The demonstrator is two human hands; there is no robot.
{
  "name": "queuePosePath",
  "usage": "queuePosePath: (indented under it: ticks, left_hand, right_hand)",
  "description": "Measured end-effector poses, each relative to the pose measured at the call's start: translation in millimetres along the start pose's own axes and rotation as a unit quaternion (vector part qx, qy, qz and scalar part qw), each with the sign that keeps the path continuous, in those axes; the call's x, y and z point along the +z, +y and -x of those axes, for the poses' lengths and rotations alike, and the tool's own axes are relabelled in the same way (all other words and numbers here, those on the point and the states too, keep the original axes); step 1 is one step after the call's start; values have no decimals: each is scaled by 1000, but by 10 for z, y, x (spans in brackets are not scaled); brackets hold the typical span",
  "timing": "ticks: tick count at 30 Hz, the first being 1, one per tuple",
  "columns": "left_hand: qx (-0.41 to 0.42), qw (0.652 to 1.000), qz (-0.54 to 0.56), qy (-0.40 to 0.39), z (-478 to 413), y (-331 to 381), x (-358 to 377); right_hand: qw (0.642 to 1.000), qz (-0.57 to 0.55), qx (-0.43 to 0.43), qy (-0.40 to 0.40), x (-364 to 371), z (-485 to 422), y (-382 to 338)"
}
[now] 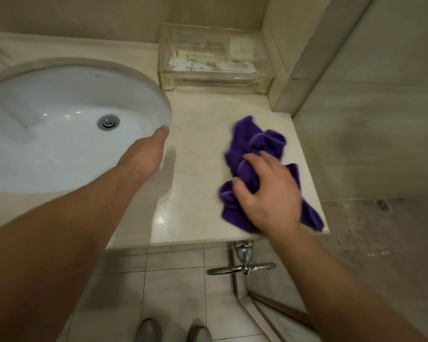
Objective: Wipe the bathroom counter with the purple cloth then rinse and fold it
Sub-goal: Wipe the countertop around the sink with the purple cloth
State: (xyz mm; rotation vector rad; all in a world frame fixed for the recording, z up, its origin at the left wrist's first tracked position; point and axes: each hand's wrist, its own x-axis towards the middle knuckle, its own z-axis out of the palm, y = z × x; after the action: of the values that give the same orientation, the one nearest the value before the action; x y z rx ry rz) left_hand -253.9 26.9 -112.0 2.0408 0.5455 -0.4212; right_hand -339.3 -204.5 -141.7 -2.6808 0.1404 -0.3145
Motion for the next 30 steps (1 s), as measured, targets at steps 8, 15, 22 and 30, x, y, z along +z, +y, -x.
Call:
queuePosePath:
  ticks: [8,15,22,30]
  left_hand:
    - [10,999,30,-12,23,18,-25]
    - [28,999,-28,-10,52,36,-52]
    - [32,997,-69,-13,81,17,-50]
    - [48,994,-96,-9,77,27,4]
  right_hand:
    - [991,-34,-105,-79,633,17,-1247]
    - [992,-42,-111,-51,460,-95,-874]
    - [1000,-19,11,-2,-99,-299,211]
    - [997,6,72,18,-125,-246,291]
